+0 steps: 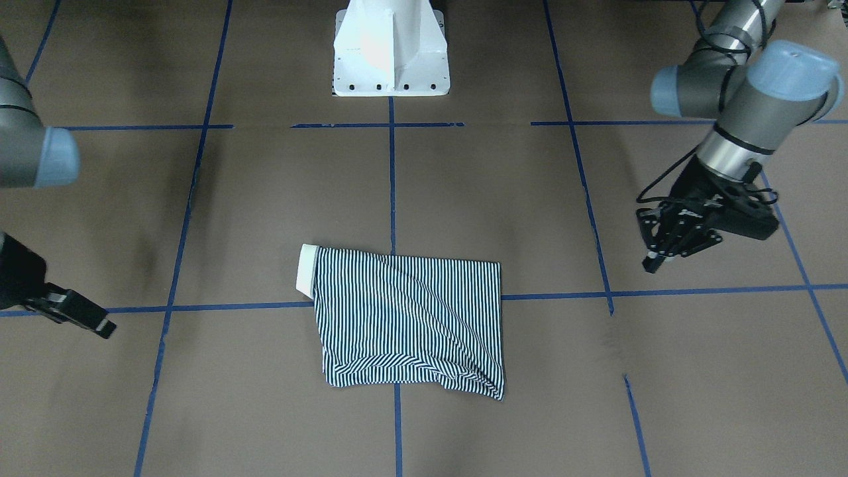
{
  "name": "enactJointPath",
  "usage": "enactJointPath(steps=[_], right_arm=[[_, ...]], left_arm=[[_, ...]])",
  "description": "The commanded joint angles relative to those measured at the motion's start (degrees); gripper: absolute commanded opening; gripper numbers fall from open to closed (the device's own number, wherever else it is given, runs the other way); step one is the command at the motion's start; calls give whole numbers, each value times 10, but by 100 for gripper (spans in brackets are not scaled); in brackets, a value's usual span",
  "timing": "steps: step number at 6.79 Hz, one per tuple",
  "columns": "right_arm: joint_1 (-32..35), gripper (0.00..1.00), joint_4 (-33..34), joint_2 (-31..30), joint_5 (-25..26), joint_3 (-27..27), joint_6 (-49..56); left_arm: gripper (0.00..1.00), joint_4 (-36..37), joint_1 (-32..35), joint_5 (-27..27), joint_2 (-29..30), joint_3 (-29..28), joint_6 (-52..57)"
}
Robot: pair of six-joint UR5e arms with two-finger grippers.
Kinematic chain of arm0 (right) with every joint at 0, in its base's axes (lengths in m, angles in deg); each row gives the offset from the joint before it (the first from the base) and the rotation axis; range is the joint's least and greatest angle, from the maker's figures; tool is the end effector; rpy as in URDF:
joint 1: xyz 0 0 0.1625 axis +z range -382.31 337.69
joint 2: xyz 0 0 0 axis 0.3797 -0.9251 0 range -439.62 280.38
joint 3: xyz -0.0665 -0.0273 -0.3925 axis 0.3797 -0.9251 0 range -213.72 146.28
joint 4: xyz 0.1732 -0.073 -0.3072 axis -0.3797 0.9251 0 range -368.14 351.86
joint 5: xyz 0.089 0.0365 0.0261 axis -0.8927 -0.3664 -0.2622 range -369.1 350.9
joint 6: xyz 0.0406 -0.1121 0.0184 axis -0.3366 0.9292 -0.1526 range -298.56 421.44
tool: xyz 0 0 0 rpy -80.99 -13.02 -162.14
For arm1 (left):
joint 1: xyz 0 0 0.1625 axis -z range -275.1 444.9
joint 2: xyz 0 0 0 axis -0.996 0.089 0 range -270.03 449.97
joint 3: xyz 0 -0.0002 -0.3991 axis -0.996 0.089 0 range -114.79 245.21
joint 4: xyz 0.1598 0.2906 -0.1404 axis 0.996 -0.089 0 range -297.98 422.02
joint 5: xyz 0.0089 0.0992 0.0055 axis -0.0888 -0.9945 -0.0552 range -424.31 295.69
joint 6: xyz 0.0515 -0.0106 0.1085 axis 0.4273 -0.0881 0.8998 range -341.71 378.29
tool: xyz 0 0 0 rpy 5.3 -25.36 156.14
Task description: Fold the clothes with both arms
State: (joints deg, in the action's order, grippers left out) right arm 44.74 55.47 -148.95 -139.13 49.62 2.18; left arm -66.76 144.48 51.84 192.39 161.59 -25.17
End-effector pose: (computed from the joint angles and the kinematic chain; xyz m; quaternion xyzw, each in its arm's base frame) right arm -0.1831 -0.5754 0.4607 0.0333 -0.4553 0.1625 0.8747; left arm 0.2080 -0.5127 0.4183 0.2558 0.4403 0.0113 0.8605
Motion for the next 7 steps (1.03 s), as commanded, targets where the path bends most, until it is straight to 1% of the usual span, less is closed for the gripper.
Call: enactJointPath(steps=[1, 2, 3, 4, 5, 6, 7], right_arm=[[81, 100, 47, -77, -7, -3, 284], [115, 100, 116, -84, -7, -2, 407], [133, 100, 181, -82, -7, -3, 496], [146, 100, 212, -84, -7, -3, 525], [148, 100, 215, -98, -12, -2, 528], [148, 100, 216, -105, -27, -1, 530], [148, 100, 215, -110, -33, 0, 531]], left_arm=[[26, 56, 121, 54, -39, -20, 206], [47, 117, 155, 56, -39, -18, 278], [99, 188, 187, 78, -39, -17, 337], [100, 254, 226, 132, -39, -15, 361], [100, 355, 243, 154, -37, 2, 373], [100, 466, 249, 153, -39, 14, 406], [100, 523, 250, 151, -62, 38, 463]])
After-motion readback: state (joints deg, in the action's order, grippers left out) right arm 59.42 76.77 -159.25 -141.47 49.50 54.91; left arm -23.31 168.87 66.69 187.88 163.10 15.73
